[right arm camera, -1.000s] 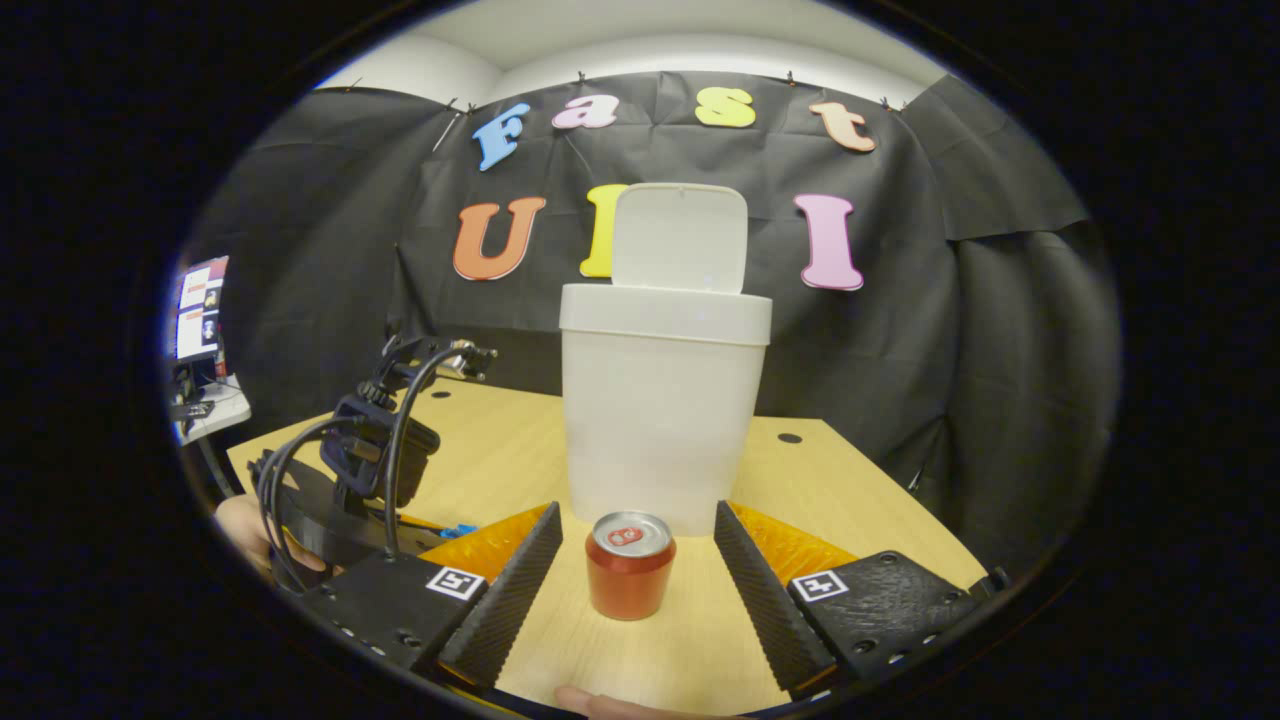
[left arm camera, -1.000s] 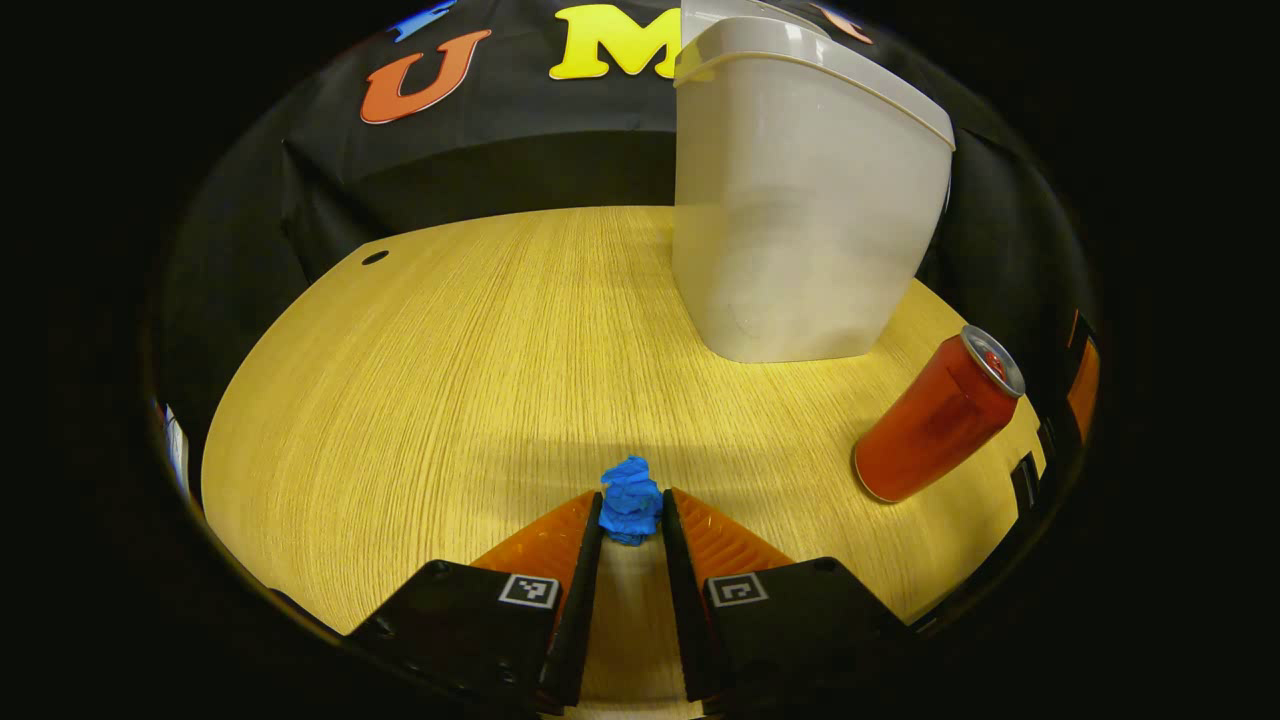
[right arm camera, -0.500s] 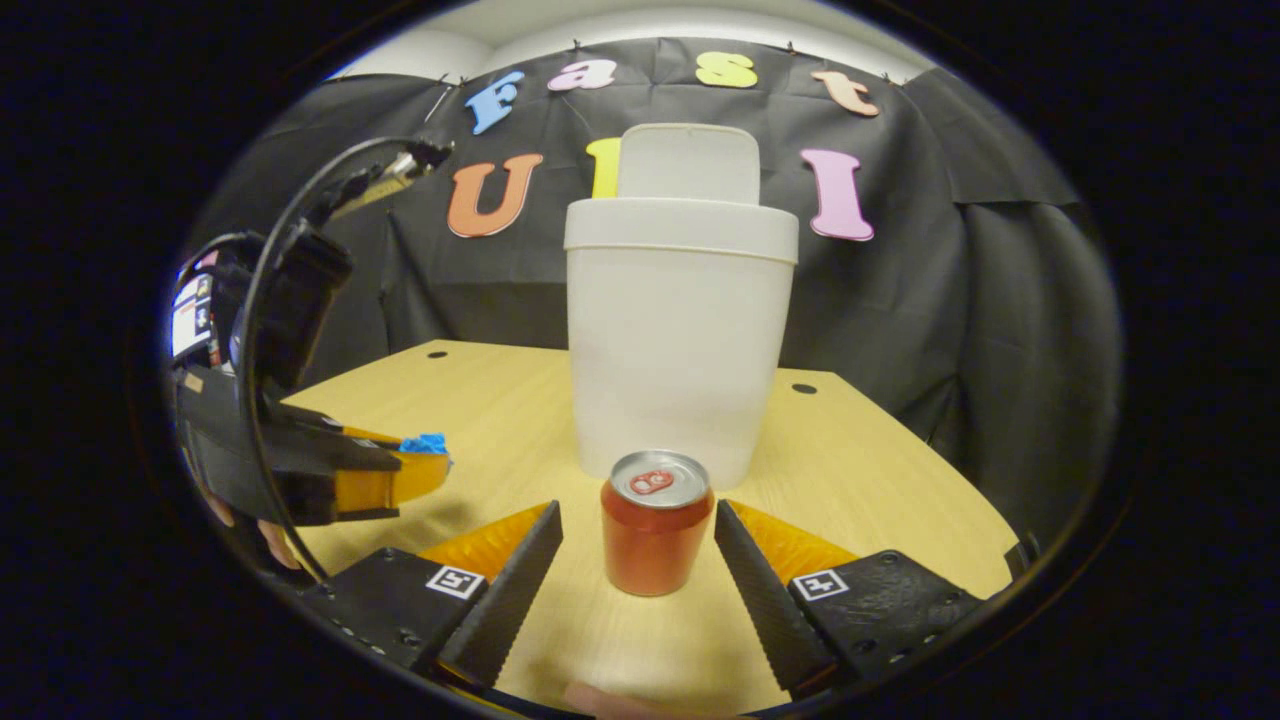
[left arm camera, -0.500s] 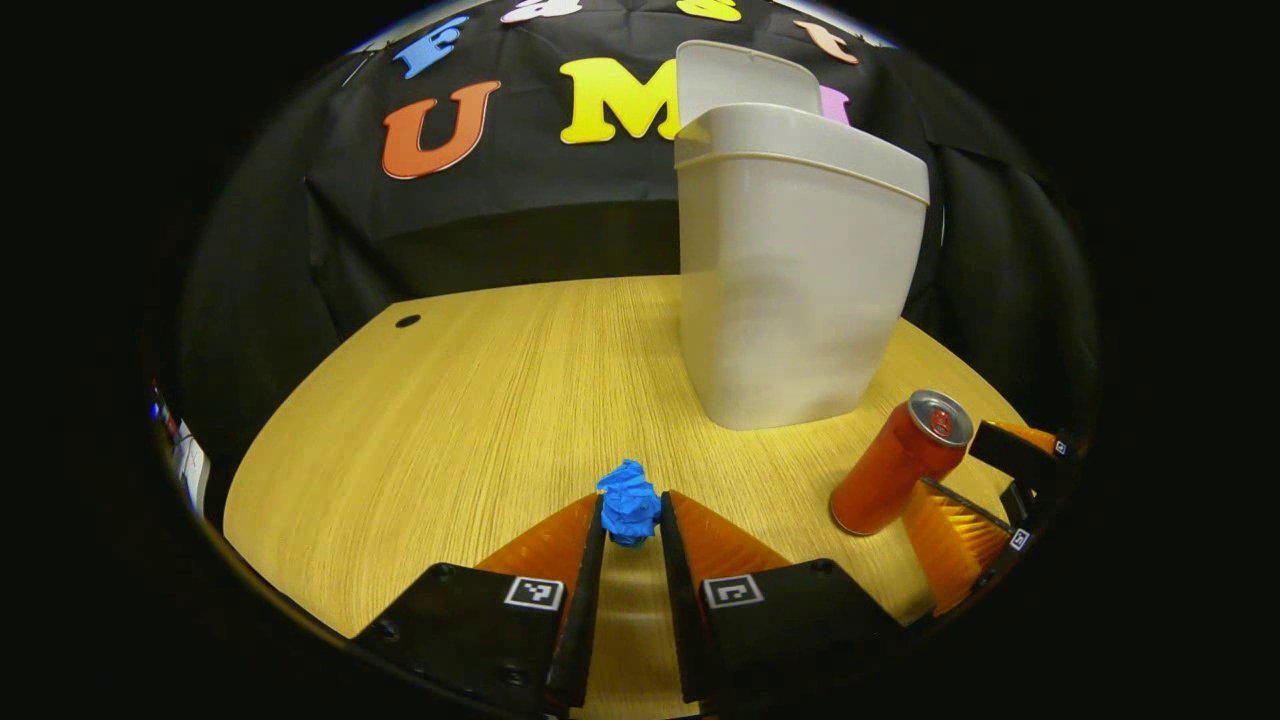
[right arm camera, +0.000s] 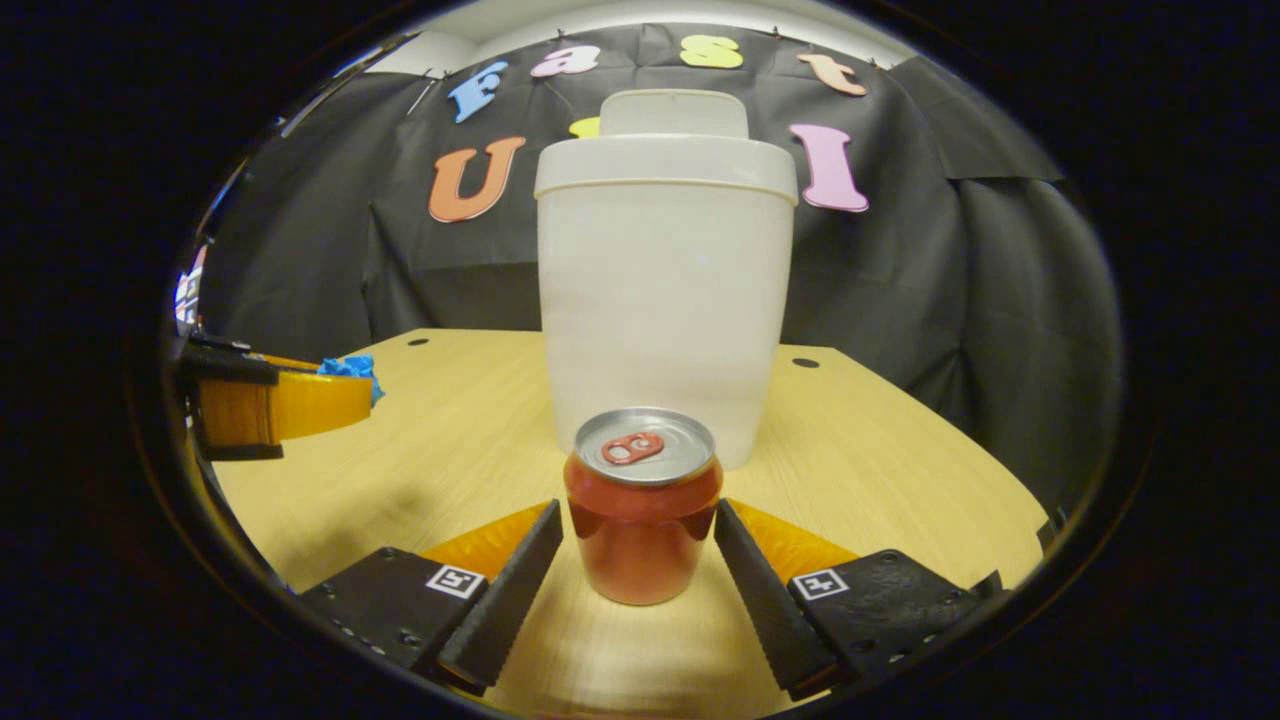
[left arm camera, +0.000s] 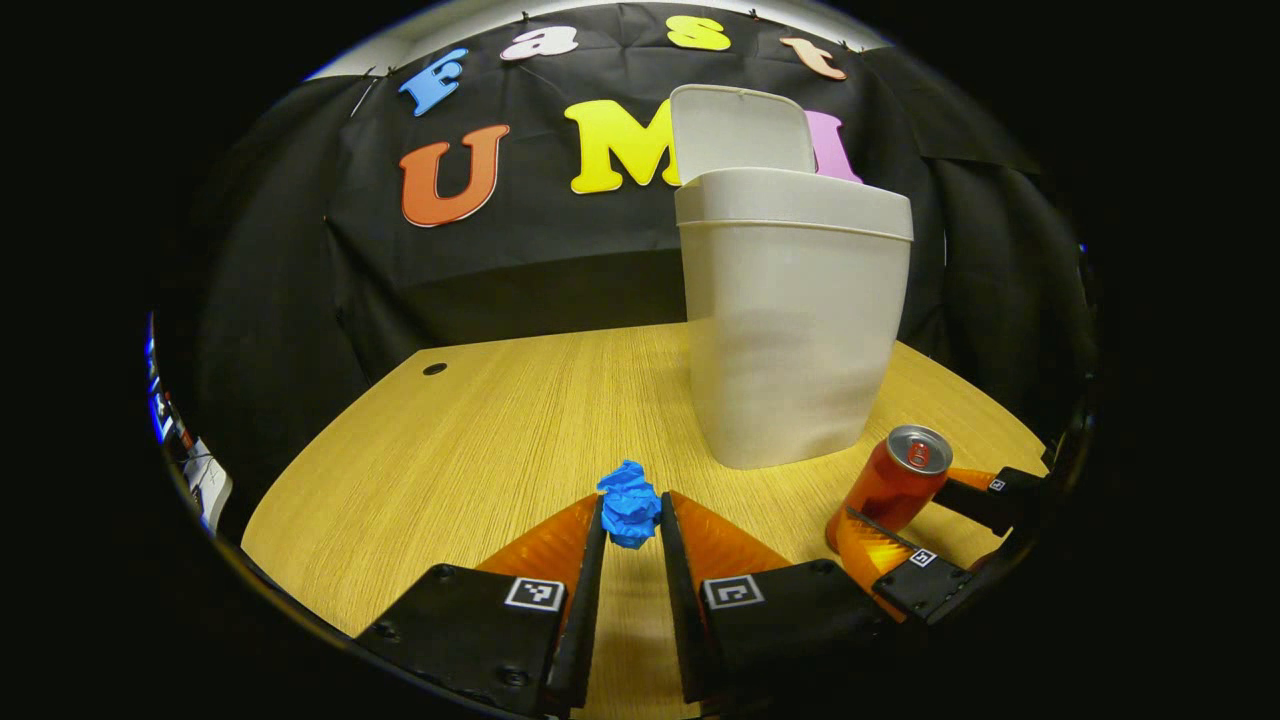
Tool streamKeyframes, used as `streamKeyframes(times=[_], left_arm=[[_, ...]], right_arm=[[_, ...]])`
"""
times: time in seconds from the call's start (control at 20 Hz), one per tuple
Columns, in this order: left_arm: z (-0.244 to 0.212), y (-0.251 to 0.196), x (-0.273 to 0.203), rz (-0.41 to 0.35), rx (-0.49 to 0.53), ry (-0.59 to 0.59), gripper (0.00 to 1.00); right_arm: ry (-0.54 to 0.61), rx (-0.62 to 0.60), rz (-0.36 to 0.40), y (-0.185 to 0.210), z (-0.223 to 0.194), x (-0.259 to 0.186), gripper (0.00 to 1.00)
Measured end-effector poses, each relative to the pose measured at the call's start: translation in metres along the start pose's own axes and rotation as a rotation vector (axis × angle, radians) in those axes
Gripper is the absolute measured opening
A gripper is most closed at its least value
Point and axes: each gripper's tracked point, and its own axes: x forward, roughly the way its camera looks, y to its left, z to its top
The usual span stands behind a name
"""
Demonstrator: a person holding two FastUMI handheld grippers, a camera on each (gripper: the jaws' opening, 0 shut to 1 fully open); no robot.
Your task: Press the lid of the desktop garbage bin to open it, pick up the crumpled paper on the desktop and throw it into the bin, then pick up the pop can on the desktop and drop it into the bin, and finally close the garbage bin lid.
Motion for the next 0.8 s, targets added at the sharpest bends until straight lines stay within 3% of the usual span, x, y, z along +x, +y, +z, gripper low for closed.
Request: streamKeyframes(times=[0.1,0.5,0.8], left_arm=[[0.003,0.003,-0.002,0.015,-0.009,-0.019,0.37],[0.043,0.013,-0.032,0.067,-0.008,-0.166,0.36],[0.075,0.021,-0.073,0.101,-0.050,-0.292,0.36]], right_arm=[[-0.031,0.008,-0.005,-0.006,0.011,-0.010,0.82],[-0.217,-0.020,-0.033,-0.021,0.077,-0.061,0.80],[-0.300,-0.010,0.089,0.001,0.110,-0.105,0.80]])
